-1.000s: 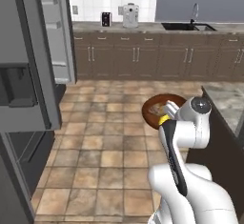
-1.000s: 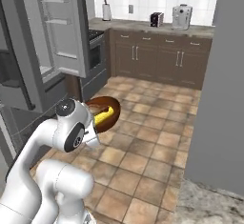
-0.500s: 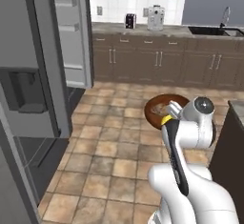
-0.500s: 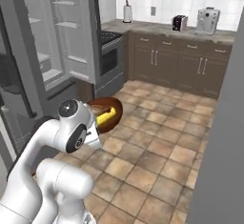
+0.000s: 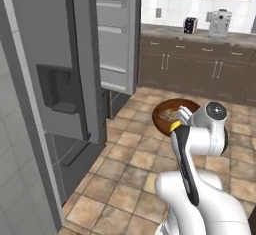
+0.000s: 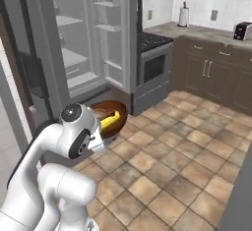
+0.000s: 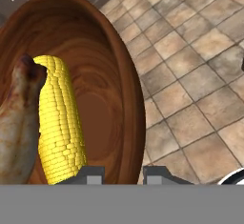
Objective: Pick the chicken drumstick and corn from their plates and place them in the bowl. Then put the bowl in the fridge.
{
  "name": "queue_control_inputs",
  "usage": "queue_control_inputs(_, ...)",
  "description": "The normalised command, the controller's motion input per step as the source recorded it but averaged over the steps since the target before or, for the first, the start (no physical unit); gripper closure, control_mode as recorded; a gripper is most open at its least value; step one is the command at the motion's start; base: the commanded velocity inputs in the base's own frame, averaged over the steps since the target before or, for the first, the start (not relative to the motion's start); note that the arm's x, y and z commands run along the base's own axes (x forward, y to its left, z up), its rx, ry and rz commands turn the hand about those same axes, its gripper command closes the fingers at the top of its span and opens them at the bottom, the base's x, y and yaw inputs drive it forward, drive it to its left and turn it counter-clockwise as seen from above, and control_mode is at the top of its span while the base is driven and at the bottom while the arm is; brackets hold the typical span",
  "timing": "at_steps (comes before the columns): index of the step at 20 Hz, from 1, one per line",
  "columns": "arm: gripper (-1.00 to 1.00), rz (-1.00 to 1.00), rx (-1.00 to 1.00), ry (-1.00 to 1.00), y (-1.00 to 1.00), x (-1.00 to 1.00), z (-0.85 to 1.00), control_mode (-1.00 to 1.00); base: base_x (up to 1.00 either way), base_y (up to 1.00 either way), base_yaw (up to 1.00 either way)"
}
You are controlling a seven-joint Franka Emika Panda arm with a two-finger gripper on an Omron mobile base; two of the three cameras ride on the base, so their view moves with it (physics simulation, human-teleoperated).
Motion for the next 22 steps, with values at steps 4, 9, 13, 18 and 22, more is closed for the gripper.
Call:
queue_control_inputs(4,1.00,0.00,0.00,0.00,0.00,0.00,0.00,1.00,0.67,-0.11,0.32)
queue_control_inputs(9,1.00,0.00,0.00,0.00,0.00,0.00,0.00,1.00,0.68,-0.18,0.25)
queue_control_inputs(13,1.00,0.00,0.00,0.00,0.00,0.00,0.00,1.00,0.51,-0.17,0.26)
queue_control_inputs(18,1.00,0.00,0.00,0.00,0.00,0.00,0.00,1.00,0.38,-0.16,0.41)
queue_control_inputs(22,1.00,0.00,0.00,0.00,0.00,0.00,0.00,1.00,0.41,-0.17,0.44)
